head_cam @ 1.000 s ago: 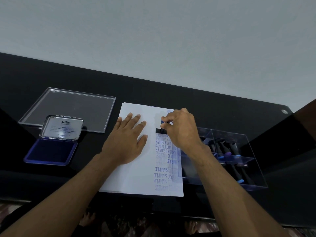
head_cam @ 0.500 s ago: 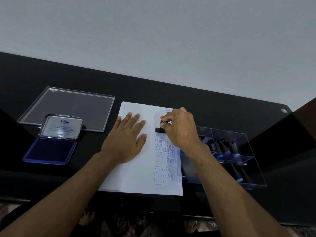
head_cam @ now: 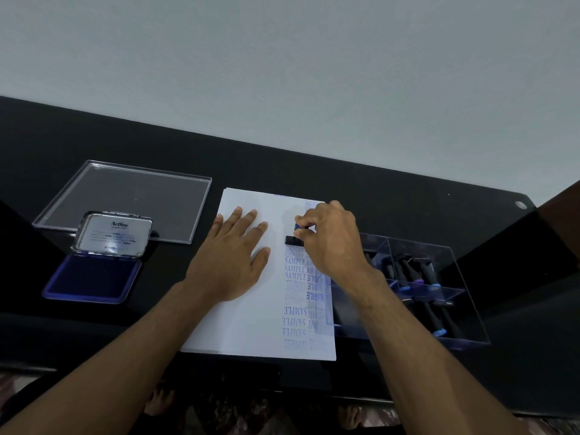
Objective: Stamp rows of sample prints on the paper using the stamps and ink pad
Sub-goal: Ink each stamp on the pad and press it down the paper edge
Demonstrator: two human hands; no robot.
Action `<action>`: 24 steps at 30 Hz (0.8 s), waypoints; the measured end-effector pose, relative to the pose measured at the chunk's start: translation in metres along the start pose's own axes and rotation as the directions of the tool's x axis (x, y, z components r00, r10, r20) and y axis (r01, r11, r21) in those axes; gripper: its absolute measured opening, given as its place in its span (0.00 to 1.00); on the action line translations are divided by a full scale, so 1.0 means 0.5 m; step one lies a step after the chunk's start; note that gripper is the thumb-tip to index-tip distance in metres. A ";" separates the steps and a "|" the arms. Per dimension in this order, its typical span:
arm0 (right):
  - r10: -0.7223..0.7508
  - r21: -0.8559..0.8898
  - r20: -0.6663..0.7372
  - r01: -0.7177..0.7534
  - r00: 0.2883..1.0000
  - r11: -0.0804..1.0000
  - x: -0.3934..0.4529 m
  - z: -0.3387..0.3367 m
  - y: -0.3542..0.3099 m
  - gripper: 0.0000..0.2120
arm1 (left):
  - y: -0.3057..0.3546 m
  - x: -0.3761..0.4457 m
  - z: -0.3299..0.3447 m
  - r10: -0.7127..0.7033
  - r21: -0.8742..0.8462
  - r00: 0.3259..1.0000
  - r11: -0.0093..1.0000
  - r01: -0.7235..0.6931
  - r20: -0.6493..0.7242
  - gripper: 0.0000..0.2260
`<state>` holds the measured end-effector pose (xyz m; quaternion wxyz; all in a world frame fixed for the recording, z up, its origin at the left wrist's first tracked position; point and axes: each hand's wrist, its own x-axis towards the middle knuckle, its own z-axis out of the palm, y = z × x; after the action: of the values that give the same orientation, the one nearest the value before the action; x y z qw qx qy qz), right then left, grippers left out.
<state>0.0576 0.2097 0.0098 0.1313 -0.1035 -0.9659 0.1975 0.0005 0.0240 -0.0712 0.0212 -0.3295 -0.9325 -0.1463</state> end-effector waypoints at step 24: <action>-0.002 0.012 -0.037 0.002 0.999 1.000 -0.007 0.003 -0.002 0.07 | -0.001 -0.001 0.001 0.007 0.001 1.000 1.000 -0.007 -0.004 0.33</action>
<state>0.0602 0.2074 0.0081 0.1498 -0.1055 -0.9623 0.2010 0.0006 0.0234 -0.0718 0.0238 -0.3323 -0.9315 -0.1463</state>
